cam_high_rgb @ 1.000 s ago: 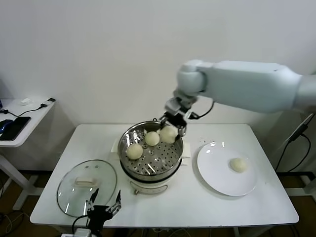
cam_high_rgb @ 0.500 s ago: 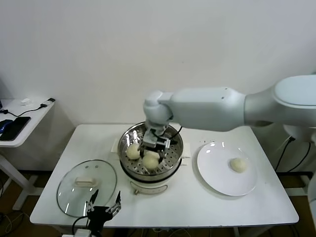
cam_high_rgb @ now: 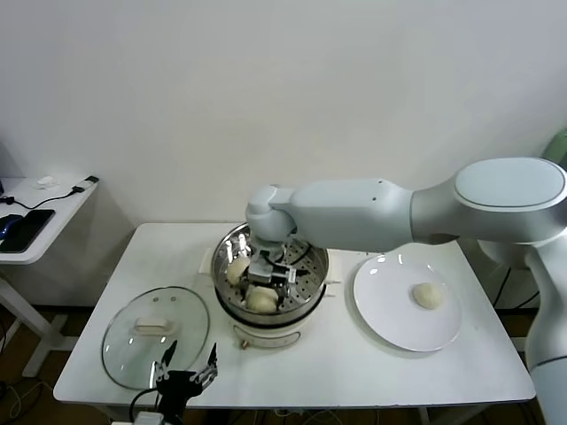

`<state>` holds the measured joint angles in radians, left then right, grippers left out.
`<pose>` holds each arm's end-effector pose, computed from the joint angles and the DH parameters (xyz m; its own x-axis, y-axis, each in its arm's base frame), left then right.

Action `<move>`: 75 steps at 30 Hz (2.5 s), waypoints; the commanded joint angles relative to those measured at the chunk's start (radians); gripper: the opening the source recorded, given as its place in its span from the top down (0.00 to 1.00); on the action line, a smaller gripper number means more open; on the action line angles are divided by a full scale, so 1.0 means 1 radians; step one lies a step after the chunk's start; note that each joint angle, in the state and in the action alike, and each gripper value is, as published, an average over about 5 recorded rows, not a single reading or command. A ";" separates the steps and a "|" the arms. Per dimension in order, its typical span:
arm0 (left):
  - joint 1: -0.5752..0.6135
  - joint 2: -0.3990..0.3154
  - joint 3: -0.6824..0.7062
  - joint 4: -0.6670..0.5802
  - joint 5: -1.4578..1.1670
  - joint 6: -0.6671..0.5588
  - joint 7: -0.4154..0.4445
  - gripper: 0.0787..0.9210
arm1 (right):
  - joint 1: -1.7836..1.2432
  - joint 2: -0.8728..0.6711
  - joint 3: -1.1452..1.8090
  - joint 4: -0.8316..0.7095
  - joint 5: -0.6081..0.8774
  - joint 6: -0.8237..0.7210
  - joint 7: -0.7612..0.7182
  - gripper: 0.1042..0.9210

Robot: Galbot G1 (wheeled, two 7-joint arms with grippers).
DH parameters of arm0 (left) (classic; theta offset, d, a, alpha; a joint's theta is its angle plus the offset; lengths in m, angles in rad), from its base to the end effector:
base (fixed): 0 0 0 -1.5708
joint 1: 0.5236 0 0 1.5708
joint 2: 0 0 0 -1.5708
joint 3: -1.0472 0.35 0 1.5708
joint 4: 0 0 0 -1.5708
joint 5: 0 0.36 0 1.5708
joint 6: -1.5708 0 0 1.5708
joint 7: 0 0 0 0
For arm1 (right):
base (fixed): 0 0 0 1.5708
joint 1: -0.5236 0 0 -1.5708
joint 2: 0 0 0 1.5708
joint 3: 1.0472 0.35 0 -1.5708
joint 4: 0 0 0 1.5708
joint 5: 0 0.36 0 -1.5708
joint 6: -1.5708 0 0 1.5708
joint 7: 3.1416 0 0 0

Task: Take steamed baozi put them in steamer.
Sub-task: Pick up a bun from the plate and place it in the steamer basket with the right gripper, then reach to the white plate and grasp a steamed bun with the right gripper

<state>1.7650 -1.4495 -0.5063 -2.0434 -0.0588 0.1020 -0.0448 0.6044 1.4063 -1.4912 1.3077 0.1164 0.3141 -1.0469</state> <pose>0.1194 0.0170 -0.3505 -0.9392 0.0211 0.3426 0.0364 0.9986 0.0382 0.4995 0.2370 -0.1094 0.0216 -0.1312 0.9911 -0.1666 -0.9780 -0.1259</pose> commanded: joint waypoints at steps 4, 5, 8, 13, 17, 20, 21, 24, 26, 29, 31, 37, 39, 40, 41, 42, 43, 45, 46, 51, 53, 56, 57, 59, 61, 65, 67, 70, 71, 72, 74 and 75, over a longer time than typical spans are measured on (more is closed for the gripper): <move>0.003 0.000 0.001 -0.001 -0.001 -0.003 0.000 0.12 | 0.084 -0.025 0.004 -0.012 0.027 0.077 -0.011 0.12; 0.002 0.000 0.001 -0.001 -0.001 -0.004 0.000 0.12 | 0.104 -0.038 0.004 -0.012 0.037 0.083 -0.014 0.12; 0.001 0.000 0.003 0.001 0.000 -0.005 0.000 0.12 | 0.165 -0.087 0.005 -0.023 0.085 0.094 -0.017 0.12; -0.001 -0.001 0.006 0.004 0.001 -0.006 0.000 0.12 | 0.272 -0.217 -0.025 -0.049 0.258 0.070 -0.049 0.12; -0.006 0.002 0.006 0.009 0.000 -0.008 0.000 0.12 | 0.372 -0.366 -0.126 -0.062 0.376 -0.080 -0.088 0.12; -0.013 0.004 0.005 0.015 -0.002 -0.010 0.001 0.12 | 0.404 -0.492 -0.202 -0.057 0.383 -0.230 -0.083 0.12; -0.015 0.004 0.005 0.017 -0.002 -0.011 0.001 0.12 | 0.402 -0.535 -0.223 -0.055 0.379 -0.278 -0.080 0.12; -0.019 0.005 0.004 0.020 -0.004 -0.012 0.001 0.12 | 0.358 -0.655 -0.253 -0.051 0.352 -0.376 -0.072 0.12; -0.020 0.005 0.004 0.020 -0.005 -0.013 0.001 0.12 | 0.305 -0.723 -0.245 -0.056 0.319 -0.409 -0.069 0.12; -0.022 0.004 0.002 0.018 -0.007 -0.012 0.001 0.12 | 0.203 -0.795 -0.192 -0.084 0.256 -0.427 -0.069 0.12; -0.021 0.003 0.001 0.014 -0.007 -0.011 0.002 0.12 | 0.114 -0.827 -0.136 -0.112 0.226 -0.428 -0.073 0.12; -0.013 -0.002 -0.003 0.009 -0.008 -0.011 0.002 0.12 | -0.154 -0.860 0.054 -0.167 0.133 -0.438 -0.061 0.12; -0.011 -0.003 -0.003 0.009 -0.008 -0.011 0.001 0.12 | -0.225 -0.857 0.115 -0.190 0.099 -0.444 -0.052 0.12; -0.010 -0.003 -0.003 0.009 -0.008 -0.010 0.001 0.12 | -0.262 -0.853 0.149 -0.203 0.086 -0.447 -0.047 0.12; -0.009 -0.003 -0.003 0.009 -0.007 -0.010 0.001 0.12 | -0.291 -0.849 0.178 -0.214 0.075 -0.450 -0.043 0.12; -0.009 -0.004 -0.003 0.009 -0.007 -0.009 0.001 0.12 | -0.317 -0.843 0.202 -0.226 0.065 -0.453 -0.038 0.12; -0.008 -0.004 -0.003 0.009 -0.007 -0.008 0.001 0.12 | -0.338 -0.836 0.223 -0.237 0.056 -0.456 -0.032 0.12; -0.008 -0.005 -0.003 0.010 -0.006 -0.008 0.001 0.12 | -0.370 -0.819 0.254 -0.260 0.040 -0.463 -0.019 0.12; -0.007 -0.005 -0.003 0.011 -0.006 -0.007 0.001 0.12 | -0.382 -0.808 0.267 -0.272 0.035 -0.466 -0.013 0.12; -0.004 -0.007 -0.002 0.014 -0.004 -0.008 -0.001 0.12 | -0.443 -0.750 0.328 -0.332 0.025 -0.477 0.010 0.12; -0.002 -0.007 -0.003 0.015 -0.003 -0.008 -0.002 0.12 | -0.469 -0.728 0.358 -0.351 0.018 -0.477 0.019 0.12; -0.001 -0.009 -0.003 0.017 -0.002 -0.008 -0.003 0.12 | -0.499 -0.697 0.389 -0.378 0.010 -0.478 0.027 0.12; -0.001 -0.009 -0.004 0.017 -0.002 -0.008 -0.003 0.12 | -0.504 -0.687 0.397 -0.388 0.008 -0.477 0.028 0.12; -0.001 -0.010 -0.004 0.019 -0.002 -0.008 -0.004 0.12 | -0.512 -0.668 0.409 -0.406 0.004 -0.475 0.033 0.12; -0.002 -0.011 -0.005 0.020 -0.002 -0.008 -0.004 0.12 | -0.518 -0.649 0.420 -0.421 0.001 -0.473 0.037 0.12; -0.002 -0.012 -0.007 0.022 -0.003 -0.009 -0.004 0.12 | -0.517 -0.624 0.422 -0.438 -0.001 -0.469 0.042 0.12; -0.002 -0.012 -0.009 0.022 -0.003 -0.008 -0.005 0.12 | -0.514 -0.617 0.422 -0.442 -0.001 -0.468 0.043 0.12; -0.001 -0.013 -0.011 0.021 -0.003 -0.008 -0.005 0.12 | -0.499 -0.620 0.405 -0.430 0.000 -0.469 0.034 0.16; 0.000 -0.013 -0.011 0.020 -0.003 -0.008 -0.006 0.12 | -0.491 -0.624 0.395 -0.422 0.001 -0.470 0.030 0.18; 0.000 -0.013 -0.010 0.020 -0.003 -0.008 -0.006 0.12 | -0.484 -0.628 0.386 -0.415 0.003 -0.470 0.027 0.22; 0.001 -0.014 -0.009 0.021 -0.003 -0.009 -0.007 0.12 | -0.471 -0.637 0.376 -0.398 0.005 -0.474 0.024 0.27; 0.001 -0.014 -0.008 0.021 -0.003 -0.009 -0.007 0.12 | -0.464 -0.642 0.373 -0.389 0.006 -0.477 0.025 0.29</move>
<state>1.7652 -1.4634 -0.5156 -2.0225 -0.0620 0.0930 -0.0517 0.1448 0.7517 -1.1209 0.9153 0.1297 -0.1560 -1.0198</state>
